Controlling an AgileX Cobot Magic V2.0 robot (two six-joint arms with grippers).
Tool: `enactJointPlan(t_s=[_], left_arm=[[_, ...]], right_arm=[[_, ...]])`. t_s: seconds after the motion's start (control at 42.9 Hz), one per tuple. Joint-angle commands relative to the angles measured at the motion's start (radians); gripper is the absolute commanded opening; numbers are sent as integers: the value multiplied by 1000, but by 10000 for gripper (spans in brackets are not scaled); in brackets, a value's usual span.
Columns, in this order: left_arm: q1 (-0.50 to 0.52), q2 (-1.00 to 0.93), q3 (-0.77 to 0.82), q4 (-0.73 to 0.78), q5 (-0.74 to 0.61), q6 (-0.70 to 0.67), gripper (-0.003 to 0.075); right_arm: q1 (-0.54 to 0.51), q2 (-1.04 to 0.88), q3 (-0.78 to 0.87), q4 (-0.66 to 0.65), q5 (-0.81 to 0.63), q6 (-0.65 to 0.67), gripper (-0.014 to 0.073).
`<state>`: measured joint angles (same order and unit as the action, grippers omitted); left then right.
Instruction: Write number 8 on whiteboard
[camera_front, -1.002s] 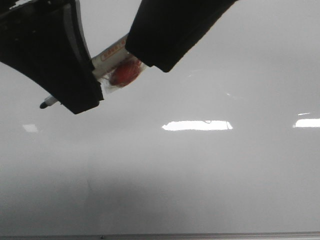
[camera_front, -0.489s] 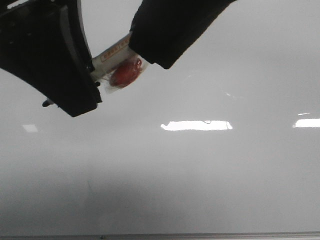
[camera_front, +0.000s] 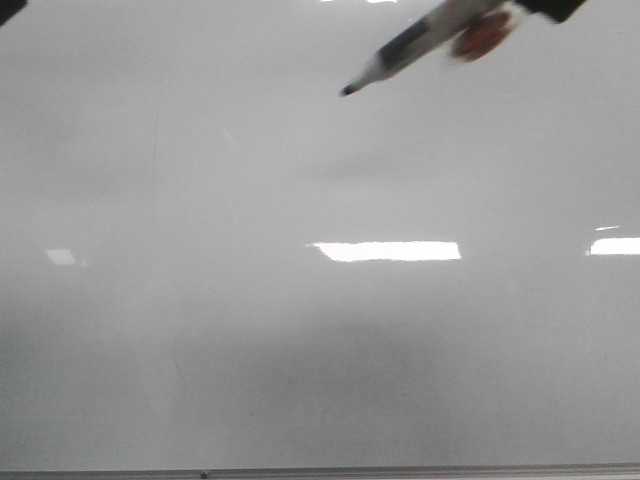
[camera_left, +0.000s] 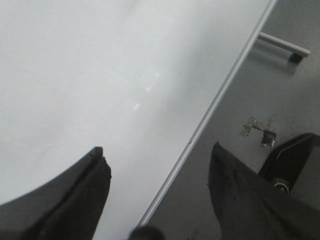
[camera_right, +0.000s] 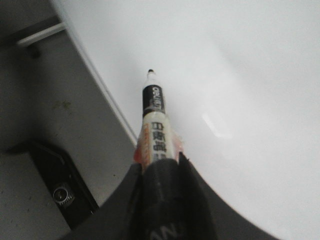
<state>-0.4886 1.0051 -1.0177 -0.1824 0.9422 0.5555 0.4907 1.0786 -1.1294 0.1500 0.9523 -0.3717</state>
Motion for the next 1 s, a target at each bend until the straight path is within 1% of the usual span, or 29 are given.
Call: enactJointPlan(t_s=[0.0, 0.023, 0.047, 0.093, 0.163, 0.256, 0.419, 0.606, 0.699, 0.816, 0.979], left_arm=[[77, -53, 20, -21, -97, -76, 429], [94, -60, 31, -21, -107, -90, 429], [115, -63, 37, -23, -114, -108, 429], [146, -65, 46, -33, -115, -112, 429], [178, -65, 46, -49, -113, -112, 429], [184, -65, 46, -61, -122, -112, 429], [184, -65, 46, -65, -125, -112, 429], [184, -65, 46, -65, -126, -112, 417], [184, -65, 46, -65, -126, -112, 417], [184, -65, 46, -65, -126, -112, 417], [184, -65, 46, -65, -138, -112, 417]], right_arm=[[-84, -98, 10, -123, -77, 277, -60], [-107, -123, 40, -134, -102, 325, -60], [-121, -145, 71, -141, -137, 347, -60], [-144, -174, 122, -141, -195, 347, -60], [-148, -191, 170, -135, -272, 347, -60], [-145, -184, 198, -129, -353, 336, -60], [-145, -149, 194, -129, -474, 332, -60], [-150, -63, 137, -141, -489, 331, -60], [-184, -22, 100, -150, -492, 333, -60], [-226, 16, 72, -126, -501, 336, -61], [-218, 79, 59, -126, -536, 323, -61]])
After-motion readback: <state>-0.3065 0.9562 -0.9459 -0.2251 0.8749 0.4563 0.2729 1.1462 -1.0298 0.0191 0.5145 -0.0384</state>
